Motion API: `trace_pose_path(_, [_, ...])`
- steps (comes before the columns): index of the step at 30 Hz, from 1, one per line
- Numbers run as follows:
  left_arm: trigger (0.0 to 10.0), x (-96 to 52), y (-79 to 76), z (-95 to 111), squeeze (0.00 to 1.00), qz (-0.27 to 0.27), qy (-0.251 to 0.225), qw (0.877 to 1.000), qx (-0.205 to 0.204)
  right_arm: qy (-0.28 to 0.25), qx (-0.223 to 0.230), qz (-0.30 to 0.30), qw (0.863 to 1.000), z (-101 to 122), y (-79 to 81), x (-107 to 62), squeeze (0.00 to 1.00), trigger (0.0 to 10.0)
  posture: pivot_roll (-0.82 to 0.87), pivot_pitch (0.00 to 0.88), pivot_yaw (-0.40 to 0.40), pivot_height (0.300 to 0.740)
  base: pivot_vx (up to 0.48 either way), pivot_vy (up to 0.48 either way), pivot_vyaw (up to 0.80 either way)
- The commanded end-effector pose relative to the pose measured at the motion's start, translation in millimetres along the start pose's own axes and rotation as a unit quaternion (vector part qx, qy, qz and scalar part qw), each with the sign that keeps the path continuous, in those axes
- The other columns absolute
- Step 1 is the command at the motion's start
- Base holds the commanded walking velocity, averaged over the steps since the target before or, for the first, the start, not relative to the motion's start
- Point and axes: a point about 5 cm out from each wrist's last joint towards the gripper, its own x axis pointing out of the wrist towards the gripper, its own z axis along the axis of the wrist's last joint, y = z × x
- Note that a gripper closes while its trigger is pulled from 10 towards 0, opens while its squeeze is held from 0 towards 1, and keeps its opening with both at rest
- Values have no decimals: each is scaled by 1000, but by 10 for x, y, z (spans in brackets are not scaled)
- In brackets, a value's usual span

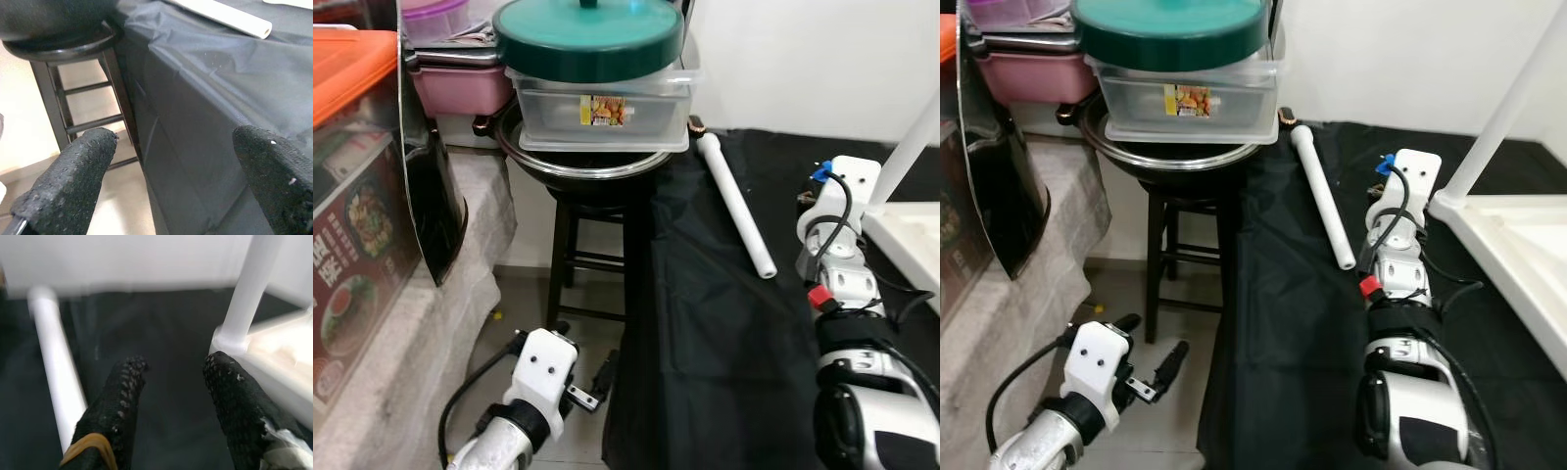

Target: Building children table

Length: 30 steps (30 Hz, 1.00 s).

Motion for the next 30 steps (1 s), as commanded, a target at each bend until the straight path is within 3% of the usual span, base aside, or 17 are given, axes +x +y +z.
trace_pose_path(1, [10000, -56, -52, 9, 0, -15, 10, 1000, -1, 47, 19, 5, 999, -82, 45, 36, 0, 10000, 132, 205, -87, 740, 0, 0, 0])
trace_pose_path(3, [10000, -56, -52, 9, 0, -15, 10, 1000, -1, 47, 19, 5, 999, -82, 45, 36, 0, 10000, 132, 205, -87, 740, 0, 0, 0])
trace_pose_path(7, [10000, -155, -98, 63, 0, -17, 14, 1000, -7, 85, 29, 68, 994, -42, 420, 25, 0, 10000, 135, 236, -103, 740, 0, 0, 0])
trace_pose_path(15, [10000, -206, -137, 88, 0, -22, 23, 999, -8, 115, 31, 101, 988, -49, 650, -16, 0, 10000, 133, 243, -114, 740, 0, 0, 0])
trace_pose_path(21, [10000, -227, -144, 94, 0, -23, 28, 999, -10, 131, 42, 103, 985, -89, 697, -35, 0, 10000, 134, 242, -116, 740, 0, 0, 0])
trace_pose_path(30, [10000, -234, -167, 77, 0, -28, 35, 999, -11, 111, 43, 98, 988, 37, 684, -4, 0, 10000, 130, 218, -117, 740, 0, 0, 0])
